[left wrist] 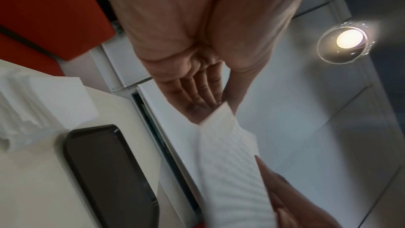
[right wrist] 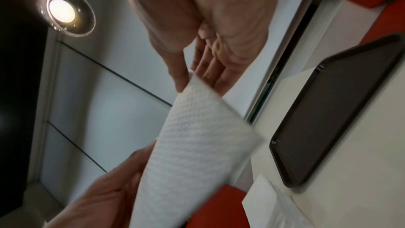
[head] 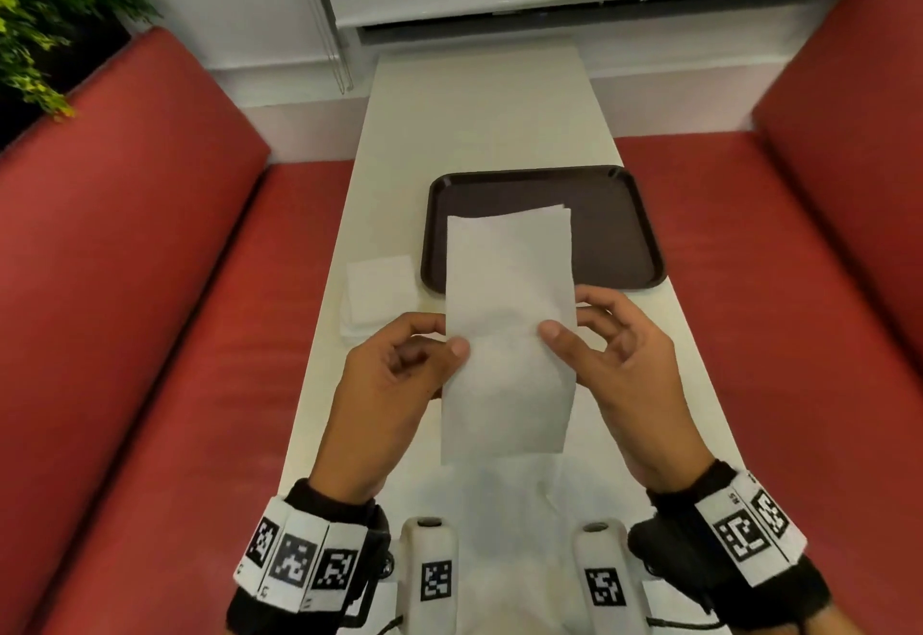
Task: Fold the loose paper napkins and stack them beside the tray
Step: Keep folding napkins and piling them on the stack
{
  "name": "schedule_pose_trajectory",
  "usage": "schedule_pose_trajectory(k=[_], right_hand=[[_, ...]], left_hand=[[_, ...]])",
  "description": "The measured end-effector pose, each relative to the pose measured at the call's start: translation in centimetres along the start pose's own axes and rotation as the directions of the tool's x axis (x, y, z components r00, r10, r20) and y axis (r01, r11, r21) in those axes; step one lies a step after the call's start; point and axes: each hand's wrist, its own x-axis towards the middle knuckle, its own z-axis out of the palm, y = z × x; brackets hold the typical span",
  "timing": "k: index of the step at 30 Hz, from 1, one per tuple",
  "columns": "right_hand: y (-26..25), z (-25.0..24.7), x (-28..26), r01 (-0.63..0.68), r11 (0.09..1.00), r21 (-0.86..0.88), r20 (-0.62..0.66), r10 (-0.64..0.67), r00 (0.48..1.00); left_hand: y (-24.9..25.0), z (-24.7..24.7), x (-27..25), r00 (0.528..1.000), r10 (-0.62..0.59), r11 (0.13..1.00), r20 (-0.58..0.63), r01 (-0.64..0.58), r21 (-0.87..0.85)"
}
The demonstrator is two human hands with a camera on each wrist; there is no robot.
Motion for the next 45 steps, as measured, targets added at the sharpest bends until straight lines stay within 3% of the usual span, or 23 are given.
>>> schedule_pose_trajectory(k=[4,9,12,15,18,21,27,29,31,33,37,39,41,43,45], right_hand=[[-0.7,-1.1,-0.5,0.038,0.999,0.027,0.081,-0.040,0.996],[-0.4,-1.8,-0.8,0.176,0.984,-0.009,0.125,-0.174,0.977],[0.3,-1.6,-0.7,0.155,0.988,-0.021,0.137,-0.151,0.979],[0.9,-0.7,-0.5,0.145,0.987,-0.068,0.125,-0.136,0.983],[2.0,0.4,0.2,0.176,0.969,-0.174,0.088,-0.162,0.983],[3.1,1.8,1.0,0.175,0.955,-0.238,0.085,-0.159,0.984],[5.6,4.9,3.5,-0.042,0.992,-0.118,-0.107,0.029,0.994],[7.2,5.4,4.2,-0.113,0.979,-0.172,-0.133,0.090,0.987],[9.5,5.6,4.3,-0.166,0.932,-0.322,-0.087,0.146,0.985],[12.2,5.7,3.7,-0.140,0.842,-0.520,0.035,0.185,0.982],[17.4,6.2,1.3,0.031,0.535,-0.844,0.249,0.341,0.906],[19.2,6.5,0.5,0.077,0.395,-0.915,0.233,0.363,0.902],[20.4,6.9,0.3,0.100,0.288,-0.952,0.201,0.346,0.916],[21.1,7.3,0.3,0.135,0.223,-0.965,0.195,0.278,0.941],[21.4,7.6,0.5,0.171,0.207,-0.963,0.218,0.230,0.948]], left_hand=[[0.5,0.6,-0.4,0.999,0.054,0.998,-0.005,-0.054,-0.019],[0.7,0.7,-0.8,0.990,0.141,0.990,0.027,-0.141,-0.013],[0.4,0.5,-0.9,0.991,0.133,0.991,0.019,-0.133,0.001],[0.1,0.0,-0.9,0.998,0.064,0.997,-0.028,-0.065,-0.043],[-0.6,-0.9,-0.3,0.992,-0.115,0.981,-0.051,0.106,-0.162],[-2.1,-2.3,0.4,0.979,-0.194,0.978,-0.059,0.189,-0.093],[-4.1,-6.8,5.1,0.955,-0.265,0.960,-0.132,0.250,-0.123],[-4.4,-8.3,7.9,0.951,-0.278,0.958,-0.134,0.264,-0.110],[-4.9,-9.7,10.9,0.953,-0.270,0.962,-0.140,0.263,-0.068],[-5.7,-11.0,14.0,0.955,-0.250,0.968,-0.157,0.253,-0.002],[-9.1,-13.6,19.0,0.953,-0.212,0.934,-0.216,0.263,0.244],[-10.8,-14.4,20.3,0.948,-0.183,0.841,-0.260,0.288,0.457],[-11.6,-15.0,19.9,0.938,-0.177,0.687,-0.298,0.335,0.645],[-11.5,-15.5,18.4,0.918,-0.179,0.557,-0.353,0.390,0.733],[-11.4,-15.9,16.0,0.895,-0.202,0.519,-0.397,0.442,0.732]])
